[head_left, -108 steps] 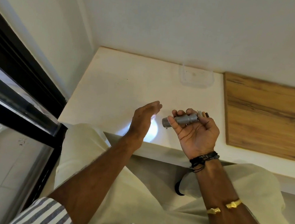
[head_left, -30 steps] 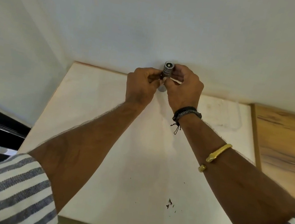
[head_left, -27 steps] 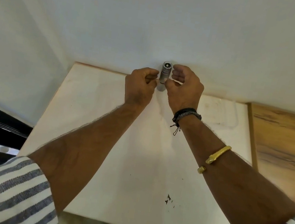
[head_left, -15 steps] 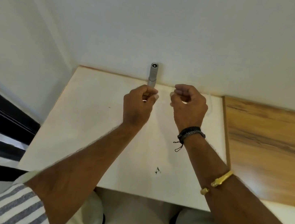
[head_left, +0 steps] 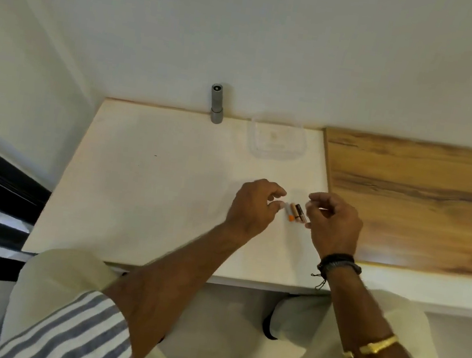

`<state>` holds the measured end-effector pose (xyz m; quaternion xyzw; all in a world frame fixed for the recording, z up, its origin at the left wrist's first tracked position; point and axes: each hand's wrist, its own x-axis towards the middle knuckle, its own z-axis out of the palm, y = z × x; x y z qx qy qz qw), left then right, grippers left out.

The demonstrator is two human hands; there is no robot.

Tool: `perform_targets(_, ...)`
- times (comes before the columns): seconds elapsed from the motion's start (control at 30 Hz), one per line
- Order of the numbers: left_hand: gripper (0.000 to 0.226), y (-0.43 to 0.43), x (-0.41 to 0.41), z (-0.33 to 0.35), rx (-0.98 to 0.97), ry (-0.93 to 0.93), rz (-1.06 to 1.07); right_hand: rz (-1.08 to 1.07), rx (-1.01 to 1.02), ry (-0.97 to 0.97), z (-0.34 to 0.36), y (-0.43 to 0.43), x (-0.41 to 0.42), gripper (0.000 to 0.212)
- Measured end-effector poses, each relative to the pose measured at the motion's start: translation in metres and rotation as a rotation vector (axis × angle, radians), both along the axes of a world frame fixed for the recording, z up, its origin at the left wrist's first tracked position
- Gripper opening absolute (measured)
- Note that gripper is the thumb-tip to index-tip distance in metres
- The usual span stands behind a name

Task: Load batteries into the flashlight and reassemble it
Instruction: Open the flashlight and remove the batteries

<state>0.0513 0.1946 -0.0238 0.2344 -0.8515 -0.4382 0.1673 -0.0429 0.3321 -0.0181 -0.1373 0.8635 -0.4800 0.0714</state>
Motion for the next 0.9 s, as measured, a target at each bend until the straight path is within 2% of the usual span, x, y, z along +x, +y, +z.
perform_targets(0.1, 0.031, 0.011, -0.007, -0.011, -0.076, -0.085, -0.068, 0.034, 0.209, 0.073, -0.008, 0.006, -0.004, 0.017)
perform_targets(0.23, 0.035, 0.011, -0.017, -0.016, -0.181, -0.179, -0.165, 0.056, 0.38, 0.064, -0.018, 0.006, -0.007, 0.031)
perform_targets(0.33, 0.024, 0.008, -0.022, -0.017, -0.27, -0.221, -0.215, 0.085, 0.431, 0.054, -0.022, 0.001, -0.006, 0.035)
perform_targets(0.47, 0.018, 0.004, -0.023, -0.017, -0.368, -0.268, -0.239, 0.123, 0.456, 0.042, -0.021, -0.007, -0.007, 0.024)
perform_targets(0.67, 0.017, 0.001, -0.015, -0.02, -0.421, -0.306, -0.281, 0.178, 0.493, 0.041, -0.023, -0.01, -0.008, 0.016)
perform_targets(0.9, 0.02, -0.003, -0.004, -0.022, -0.408, -0.294, -0.232, 0.226, 0.608, 0.147, -0.026, -0.015, -0.008, 0.015)
